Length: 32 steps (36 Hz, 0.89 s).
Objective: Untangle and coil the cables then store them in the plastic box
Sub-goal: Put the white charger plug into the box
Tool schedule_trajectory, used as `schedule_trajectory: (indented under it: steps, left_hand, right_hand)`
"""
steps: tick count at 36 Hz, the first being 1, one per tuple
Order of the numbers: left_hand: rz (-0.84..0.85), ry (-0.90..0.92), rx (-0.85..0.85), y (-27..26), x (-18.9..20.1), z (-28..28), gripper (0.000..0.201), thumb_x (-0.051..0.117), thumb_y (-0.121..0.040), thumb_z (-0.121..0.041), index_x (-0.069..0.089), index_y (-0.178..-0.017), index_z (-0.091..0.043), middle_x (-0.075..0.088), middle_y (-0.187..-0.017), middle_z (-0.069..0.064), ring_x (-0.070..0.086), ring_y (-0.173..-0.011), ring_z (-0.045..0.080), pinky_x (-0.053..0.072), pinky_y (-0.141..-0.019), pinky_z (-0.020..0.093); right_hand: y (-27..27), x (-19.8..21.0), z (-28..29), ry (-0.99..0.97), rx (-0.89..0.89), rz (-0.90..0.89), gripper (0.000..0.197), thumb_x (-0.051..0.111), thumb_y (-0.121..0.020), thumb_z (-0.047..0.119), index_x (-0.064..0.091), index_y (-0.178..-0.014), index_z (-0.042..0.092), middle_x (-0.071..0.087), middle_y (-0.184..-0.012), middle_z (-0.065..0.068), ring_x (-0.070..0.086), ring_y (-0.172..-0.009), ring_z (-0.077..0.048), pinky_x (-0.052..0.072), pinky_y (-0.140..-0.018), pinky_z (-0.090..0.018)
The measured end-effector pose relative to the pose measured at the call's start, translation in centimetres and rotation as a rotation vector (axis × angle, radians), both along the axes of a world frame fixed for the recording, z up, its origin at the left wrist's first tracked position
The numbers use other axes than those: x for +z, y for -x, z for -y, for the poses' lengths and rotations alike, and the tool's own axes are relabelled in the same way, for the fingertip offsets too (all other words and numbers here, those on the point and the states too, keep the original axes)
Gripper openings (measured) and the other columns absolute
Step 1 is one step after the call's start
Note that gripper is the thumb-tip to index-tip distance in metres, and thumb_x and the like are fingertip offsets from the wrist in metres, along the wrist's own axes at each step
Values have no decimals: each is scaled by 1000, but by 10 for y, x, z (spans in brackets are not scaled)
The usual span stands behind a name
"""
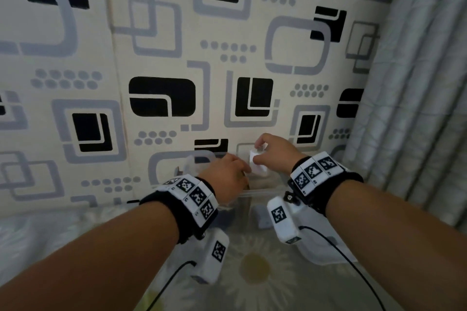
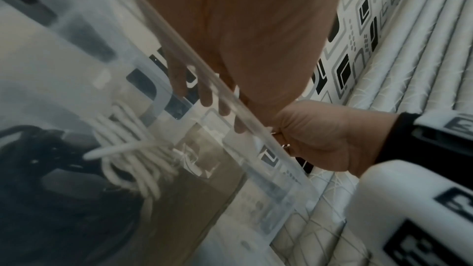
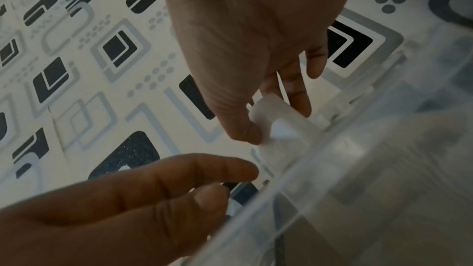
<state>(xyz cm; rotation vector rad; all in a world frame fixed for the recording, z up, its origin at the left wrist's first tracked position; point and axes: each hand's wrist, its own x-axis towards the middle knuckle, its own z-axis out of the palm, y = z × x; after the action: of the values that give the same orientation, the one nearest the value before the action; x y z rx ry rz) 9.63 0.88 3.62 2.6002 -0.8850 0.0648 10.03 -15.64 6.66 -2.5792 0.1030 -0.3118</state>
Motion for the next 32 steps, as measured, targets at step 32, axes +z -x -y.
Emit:
schedule_trajectory:
  steps: [32]
  left_hand:
    - [172, 85, -5, 39, -42, -5, 40, 40, -97, -34, 54, -133, -26, 43, -141, 2, 36, -130, 25, 32, -109, 41]
  right_hand:
    - [12, -20, -11, 955, 157, -138, 19, 62, -87, 30, 54, -103, 23, 65, -100, 4, 60, -96, -19, 28, -95, -41]
